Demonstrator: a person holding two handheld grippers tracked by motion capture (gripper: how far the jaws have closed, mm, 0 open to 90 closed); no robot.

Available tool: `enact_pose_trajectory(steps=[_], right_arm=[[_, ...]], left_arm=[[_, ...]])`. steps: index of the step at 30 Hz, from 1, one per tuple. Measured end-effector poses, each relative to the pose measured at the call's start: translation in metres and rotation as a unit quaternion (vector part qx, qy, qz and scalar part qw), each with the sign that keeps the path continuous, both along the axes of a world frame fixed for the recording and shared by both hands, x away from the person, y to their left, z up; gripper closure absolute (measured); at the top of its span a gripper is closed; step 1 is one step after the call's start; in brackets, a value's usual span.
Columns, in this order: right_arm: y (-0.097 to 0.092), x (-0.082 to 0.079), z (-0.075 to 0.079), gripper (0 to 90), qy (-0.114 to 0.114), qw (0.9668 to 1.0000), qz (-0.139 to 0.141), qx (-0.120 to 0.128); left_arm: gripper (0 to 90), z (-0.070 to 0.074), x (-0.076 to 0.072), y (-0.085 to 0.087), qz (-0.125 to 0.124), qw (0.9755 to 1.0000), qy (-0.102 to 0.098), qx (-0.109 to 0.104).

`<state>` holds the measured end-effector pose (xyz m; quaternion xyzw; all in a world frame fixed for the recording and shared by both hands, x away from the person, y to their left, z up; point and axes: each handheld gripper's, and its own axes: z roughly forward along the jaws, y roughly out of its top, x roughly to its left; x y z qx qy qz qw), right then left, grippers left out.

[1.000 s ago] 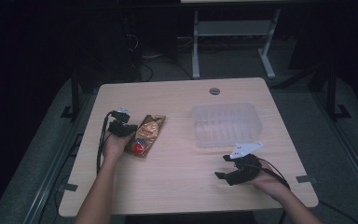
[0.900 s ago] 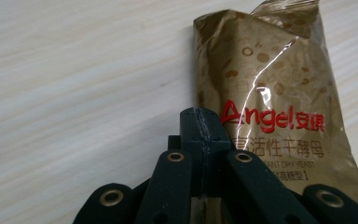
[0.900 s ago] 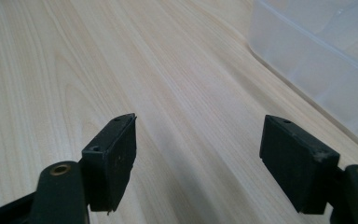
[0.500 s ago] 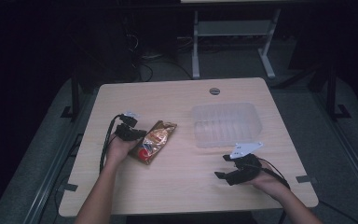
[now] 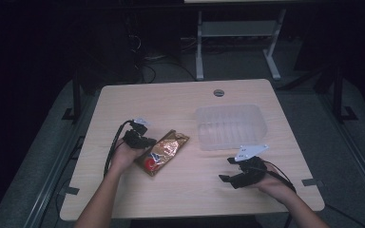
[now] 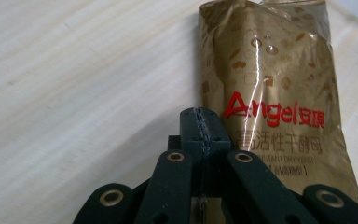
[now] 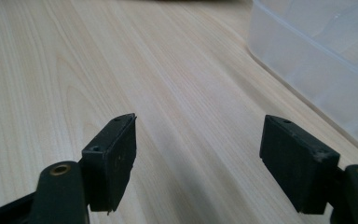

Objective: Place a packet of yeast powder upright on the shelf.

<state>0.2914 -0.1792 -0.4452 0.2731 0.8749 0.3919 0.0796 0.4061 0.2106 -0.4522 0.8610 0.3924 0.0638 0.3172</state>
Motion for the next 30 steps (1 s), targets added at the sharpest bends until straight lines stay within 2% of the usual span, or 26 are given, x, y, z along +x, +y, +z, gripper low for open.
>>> enact_pose_trajectory(steps=[3,6,8,18,30], right_arm=[[0.000,0.000,0.001,26.7,0.001,1.0000,-0.001,0.003],[0.002,0.000,0.002,26.7,-0.001,1.0000,0.000,0.003],[0.003,0.000,0.002,26.7,0.001,1.0000,0.002,0.003],[0.005,0.002,0.001,26.7,0.001,1.0000,0.006,0.002],[0.004,0.001,0.001,26.7,0.000,1.0000,0.005,0.001]], left_arm=[[89.7,-0.001,-0.007,-0.002,-0.008,0.9999,0.006,-0.001],[89.7,-0.002,-0.011,-0.004,-0.014,0.9999,0.001,-0.002],[89.7,-0.002,-0.016,-0.010,-0.027,0.9996,-0.001,-0.002],[89.7,0.001,-0.030,-0.026,-0.060,0.9982,0.003,0.004],[89.7,0.004,-0.042,-0.052,-0.112,0.9937,0.005,-0.001]])
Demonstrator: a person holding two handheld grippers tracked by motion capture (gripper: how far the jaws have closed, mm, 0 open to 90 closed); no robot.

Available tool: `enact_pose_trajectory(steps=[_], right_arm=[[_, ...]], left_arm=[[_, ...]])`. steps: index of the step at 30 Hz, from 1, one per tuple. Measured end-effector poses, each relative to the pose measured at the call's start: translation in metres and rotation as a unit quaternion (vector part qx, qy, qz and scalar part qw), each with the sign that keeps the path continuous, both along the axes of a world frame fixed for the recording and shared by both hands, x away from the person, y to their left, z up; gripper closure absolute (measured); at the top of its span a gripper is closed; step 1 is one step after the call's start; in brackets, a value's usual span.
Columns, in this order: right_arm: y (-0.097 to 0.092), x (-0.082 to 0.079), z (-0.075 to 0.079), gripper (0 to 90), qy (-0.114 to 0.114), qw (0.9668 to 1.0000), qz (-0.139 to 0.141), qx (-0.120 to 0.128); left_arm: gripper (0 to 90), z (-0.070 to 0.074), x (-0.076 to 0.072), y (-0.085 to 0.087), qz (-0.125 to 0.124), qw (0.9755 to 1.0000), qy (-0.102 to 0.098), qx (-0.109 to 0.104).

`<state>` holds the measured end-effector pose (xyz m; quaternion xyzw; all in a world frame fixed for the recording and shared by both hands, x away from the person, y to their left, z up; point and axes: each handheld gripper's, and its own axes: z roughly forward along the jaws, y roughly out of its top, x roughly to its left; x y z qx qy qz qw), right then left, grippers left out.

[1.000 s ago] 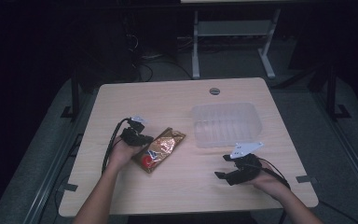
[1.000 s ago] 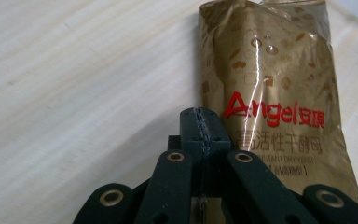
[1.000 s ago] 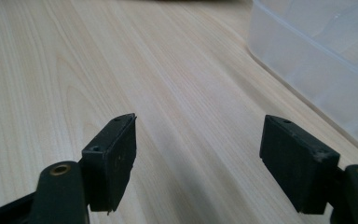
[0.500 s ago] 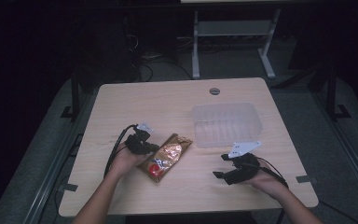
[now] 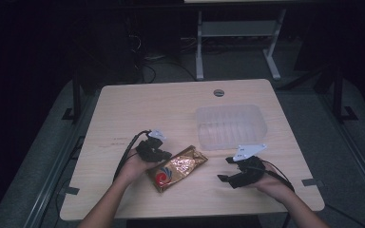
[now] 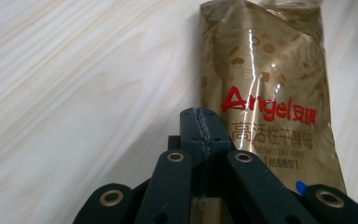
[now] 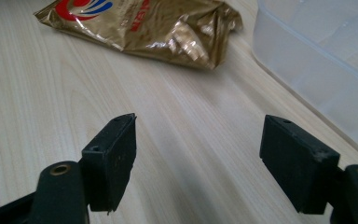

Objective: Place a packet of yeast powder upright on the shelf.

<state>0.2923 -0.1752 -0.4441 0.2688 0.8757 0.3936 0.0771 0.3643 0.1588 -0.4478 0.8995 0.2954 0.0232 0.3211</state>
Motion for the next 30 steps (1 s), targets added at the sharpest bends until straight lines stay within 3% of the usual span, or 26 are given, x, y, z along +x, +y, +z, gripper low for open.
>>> enact_pose_trajectory(steps=[9,13,16,21,23,26,27,30], right_arm=[[-0.001,0.000,0.000,26.7,0.001,1.0000,-0.003,-0.001],[-0.002,0.000,0.001,26.7,0.001,1.0000,-0.004,0.001],[-0.003,0.000,0.001,26.7,0.002,1.0000,-0.007,0.001],[-0.004,-0.002,0.002,26.6,0.000,1.0000,-0.005,0.003],[-0.003,-0.002,0.002,26.7,0.001,1.0000,-0.007,0.003],[-0.002,-0.002,0.002,26.7,0.001,1.0000,-0.007,0.002],[-0.002,-0.003,0.002,26.7,0.000,1.0000,-0.007,0.001],[-0.002,-0.003,0.002,26.7,0.000,1.0000,-0.007,0.001]], left_arm=[[89.7,0.000,-0.014,-0.020,-0.036,0.9993,0.009,-0.009],[89.7,0.003,-0.016,-0.023,-0.045,0.9989,0.009,0.002],[89.7,0.006,-0.018,-0.020,-0.040,0.9992,0.004,-0.007],[89.7,0.020,-0.030,-0.003,-0.022,0.9995,-0.013,-0.018],[89.7,0.023,-0.039,0.014,-0.005,0.9996,-0.016,-0.021],[89.7,0.023,-0.044,0.027,0.008,0.9997,-0.015,-0.019],[89.7,0.022,-0.049,0.041,0.020,0.9996,-0.016,-0.017],[89.7,0.020,-0.055,0.051,0.029,0.9993,-0.011,-0.021]])
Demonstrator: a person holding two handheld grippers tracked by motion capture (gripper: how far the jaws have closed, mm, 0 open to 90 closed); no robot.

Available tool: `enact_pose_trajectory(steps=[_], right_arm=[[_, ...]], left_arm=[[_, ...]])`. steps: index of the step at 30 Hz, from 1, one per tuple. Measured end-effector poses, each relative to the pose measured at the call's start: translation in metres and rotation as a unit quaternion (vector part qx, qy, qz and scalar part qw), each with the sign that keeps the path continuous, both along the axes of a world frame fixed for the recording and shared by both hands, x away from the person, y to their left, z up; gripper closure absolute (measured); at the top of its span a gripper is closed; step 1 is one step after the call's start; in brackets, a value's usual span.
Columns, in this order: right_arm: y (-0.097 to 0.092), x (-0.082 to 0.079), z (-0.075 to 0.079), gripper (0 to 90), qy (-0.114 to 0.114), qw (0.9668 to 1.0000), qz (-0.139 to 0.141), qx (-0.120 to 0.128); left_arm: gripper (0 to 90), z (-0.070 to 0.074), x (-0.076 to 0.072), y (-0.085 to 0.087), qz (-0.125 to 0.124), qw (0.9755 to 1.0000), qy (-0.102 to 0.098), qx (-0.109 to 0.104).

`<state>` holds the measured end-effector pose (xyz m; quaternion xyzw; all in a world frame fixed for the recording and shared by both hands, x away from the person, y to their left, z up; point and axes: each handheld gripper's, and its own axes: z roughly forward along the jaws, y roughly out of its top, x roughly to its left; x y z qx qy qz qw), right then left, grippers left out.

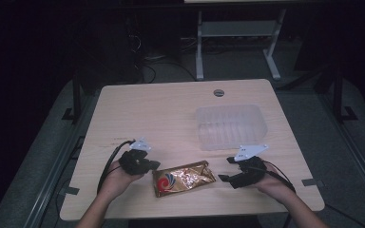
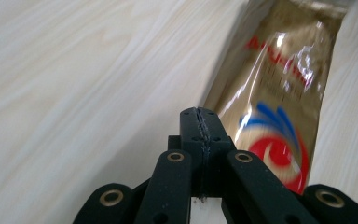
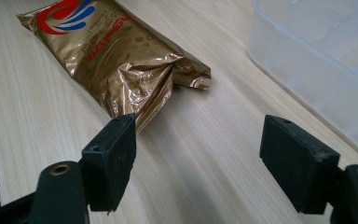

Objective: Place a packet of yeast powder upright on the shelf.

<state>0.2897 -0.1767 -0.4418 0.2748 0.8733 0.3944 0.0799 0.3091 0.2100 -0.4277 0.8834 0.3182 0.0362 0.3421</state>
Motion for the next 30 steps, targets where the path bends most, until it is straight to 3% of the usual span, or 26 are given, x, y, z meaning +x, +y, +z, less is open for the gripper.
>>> enact_pose_trajectory(steps=[1,4,6,7,16,22,24,25,30], right_arm=[[0.000,0.000,0.000,26.7,0.001,1.0000,-0.001,-0.001],[0.001,0.001,0.000,26.7,-0.002,1.0000,0.002,-0.002],[0.002,0.001,-0.001,26.7,-0.003,1.0000,0.003,-0.003],[0.002,0.001,-0.001,26.7,-0.003,1.0000,0.003,-0.003],[0.000,0.001,0.000,26.6,0.002,1.0000,0.001,0.000],[-0.001,0.002,0.001,26.7,0.007,0.9999,-0.005,0.013],[-0.001,0.003,0.002,27.0,0.010,0.9997,-0.011,0.017],[-0.002,0.004,0.002,27.0,0.013,0.9996,-0.014,0.021],[-0.003,0.005,0.001,27.0,0.016,0.9995,-0.018,0.022]], left_arm=[[89.7,-0.003,-0.008,0.004,0.004,0.9999,0.008,-0.010],[89.7,-0.005,-0.014,0.004,0.002,0.9999,0.013,-0.011],[89.7,-0.012,-0.019,-0.001,-0.008,0.9996,0.027,0.001],[89.6,-0.014,-0.019,-0.003,-0.015,0.9993,0.032,0.011],[89.6,-0.018,-0.020,-0.017,-0.032,0.9985,0.044,-0.002],[89.5,-0.018,-0.022,-0.035,-0.060,0.9975,0.037,-0.006],[89.5,-0.013,-0.022,-0.040,-0.066,0.9973,0.028,-0.011],[89.5,-0.006,-0.019,-0.046,-0.074,0.9970,0.013,-0.018],[89.5,0.001,-0.007,-0.069,-0.089,0.9959,-0.012,-0.012]])
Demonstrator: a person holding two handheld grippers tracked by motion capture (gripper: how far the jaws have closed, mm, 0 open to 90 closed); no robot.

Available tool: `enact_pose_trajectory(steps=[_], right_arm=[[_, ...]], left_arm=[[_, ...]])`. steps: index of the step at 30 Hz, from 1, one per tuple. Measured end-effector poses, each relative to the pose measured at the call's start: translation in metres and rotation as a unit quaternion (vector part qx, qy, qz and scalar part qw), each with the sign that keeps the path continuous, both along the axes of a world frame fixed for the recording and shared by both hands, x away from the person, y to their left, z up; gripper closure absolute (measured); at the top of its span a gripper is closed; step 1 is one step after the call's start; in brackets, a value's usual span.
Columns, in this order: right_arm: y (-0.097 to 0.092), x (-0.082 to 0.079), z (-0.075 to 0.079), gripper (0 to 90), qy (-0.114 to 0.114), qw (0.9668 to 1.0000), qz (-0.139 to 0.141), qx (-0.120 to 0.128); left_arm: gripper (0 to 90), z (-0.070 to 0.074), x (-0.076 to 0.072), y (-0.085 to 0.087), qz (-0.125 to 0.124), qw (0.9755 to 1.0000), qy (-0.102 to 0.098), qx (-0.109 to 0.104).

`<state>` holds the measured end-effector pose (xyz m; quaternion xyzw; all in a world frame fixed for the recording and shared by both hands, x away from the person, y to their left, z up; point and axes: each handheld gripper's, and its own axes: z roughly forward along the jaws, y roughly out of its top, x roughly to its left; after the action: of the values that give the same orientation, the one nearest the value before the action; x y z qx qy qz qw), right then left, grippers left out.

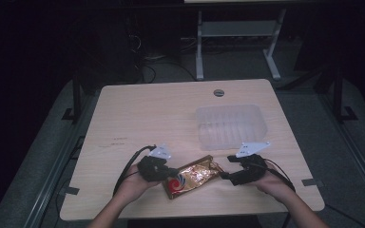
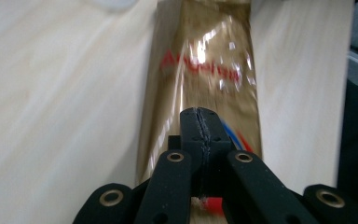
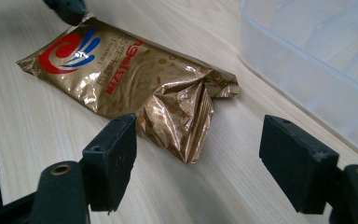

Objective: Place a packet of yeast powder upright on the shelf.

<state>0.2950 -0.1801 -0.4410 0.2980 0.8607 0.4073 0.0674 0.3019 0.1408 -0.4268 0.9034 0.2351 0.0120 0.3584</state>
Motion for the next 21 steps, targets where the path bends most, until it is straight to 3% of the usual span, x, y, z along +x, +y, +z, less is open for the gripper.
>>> enact_pose_trajectory(steps=[2,5,7,12,18,19,21], right_arm=[[0.000,-0.001,0.000,27.0,0.001,1.0000,-0.002,0.001],[-0.001,-0.001,0.001,27.0,0.001,1.0000,-0.003,0.001],[-0.003,0.000,0.000,26.9,-0.003,1.0000,-0.003,0.001],[-0.007,-0.002,0.000,27.5,0.004,0.9999,-0.013,0.005],[-0.008,0.000,0.002,37.3,0.019,0.9990,-0.038,0.011],[-0.009,0.003,0.004,47.2,0.026,0.9986,-0.045,0.009],[-0.009,0.006,0.002,52.4,0.033,0.9986,-0.041,0.005]], left_arm=[[89.6,-0.003,0.011,-0.019,-0.009,1.0000,-0.004,-0.001],[89.6,-0.007,0.017,-0.029,-0.018,0.9998,-0.009,0.009],[89.7,-0.017,0.022,-0.043,-0.025,0.9993,0.001,0.027],[89.9,-0.021,0.023,-0.050,-0.035,0.9990,0.012,0.023],[89.9,-0.023,0.017,-0.061,-0.042,0.9989,0.018,0.013],[89.9,-0.023,0.015,-0.063,-0.042,0.9989,0.017,0.010],[89.9,-0.023,0.011,-0.067,-0.043,0.9990,0.011,0.010]])
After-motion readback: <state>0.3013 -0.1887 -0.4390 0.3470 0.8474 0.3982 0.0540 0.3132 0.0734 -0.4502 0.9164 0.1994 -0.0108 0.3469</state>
